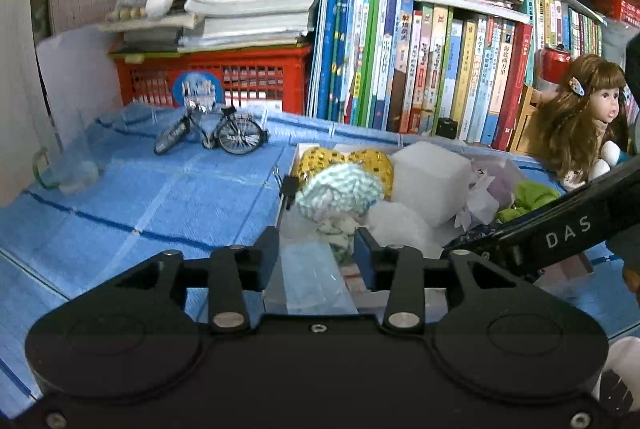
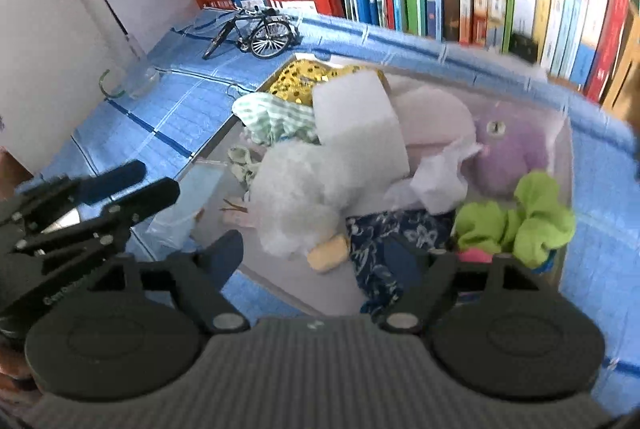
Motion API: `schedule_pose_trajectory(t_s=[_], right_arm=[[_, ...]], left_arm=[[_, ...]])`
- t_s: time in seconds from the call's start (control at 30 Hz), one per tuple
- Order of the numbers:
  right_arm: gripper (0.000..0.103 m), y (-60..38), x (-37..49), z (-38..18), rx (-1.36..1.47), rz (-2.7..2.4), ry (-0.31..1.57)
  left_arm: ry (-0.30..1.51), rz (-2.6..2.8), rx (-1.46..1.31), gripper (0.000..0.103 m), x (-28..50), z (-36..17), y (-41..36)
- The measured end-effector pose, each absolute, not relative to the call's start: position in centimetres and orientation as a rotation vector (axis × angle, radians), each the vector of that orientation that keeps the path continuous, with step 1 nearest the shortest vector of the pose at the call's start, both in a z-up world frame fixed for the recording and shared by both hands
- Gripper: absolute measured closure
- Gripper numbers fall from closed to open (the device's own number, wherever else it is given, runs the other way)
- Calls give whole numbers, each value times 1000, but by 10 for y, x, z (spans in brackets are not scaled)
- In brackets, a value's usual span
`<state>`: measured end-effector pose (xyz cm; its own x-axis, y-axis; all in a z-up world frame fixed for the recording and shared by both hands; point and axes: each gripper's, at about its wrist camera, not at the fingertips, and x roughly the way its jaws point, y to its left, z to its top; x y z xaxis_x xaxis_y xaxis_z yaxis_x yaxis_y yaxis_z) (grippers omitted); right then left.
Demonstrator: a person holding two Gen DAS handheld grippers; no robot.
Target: Organize soft objects
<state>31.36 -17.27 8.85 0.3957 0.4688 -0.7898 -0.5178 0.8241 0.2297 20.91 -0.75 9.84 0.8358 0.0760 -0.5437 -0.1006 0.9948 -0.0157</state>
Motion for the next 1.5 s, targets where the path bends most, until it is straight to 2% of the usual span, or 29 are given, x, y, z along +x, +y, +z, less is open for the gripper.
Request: schedule_pose_trajectory(t_s=[0.37,0.5,0.7,0.77,1.17,1.5], right_arm=[[14,-178,314,89,-26,597,1000],[0,-179,308,90,-47,570,982],[0,-181,298,97,-53,545,951],[0,-183,293,101,-58,535,930],[0,-191,236,132,-51,444,813],[0,-192,142,167,-98,368,650]], left_arm=[[561,77,-40,55,203,105,-8],[553,71,-55,49,199,106,-8],[540,64,-61,38,190,110,-8],[531,64,-70,26,186,112,-5],[409,35,-40,4,117,143,10],[350,0,-7,0,30,157,19]])
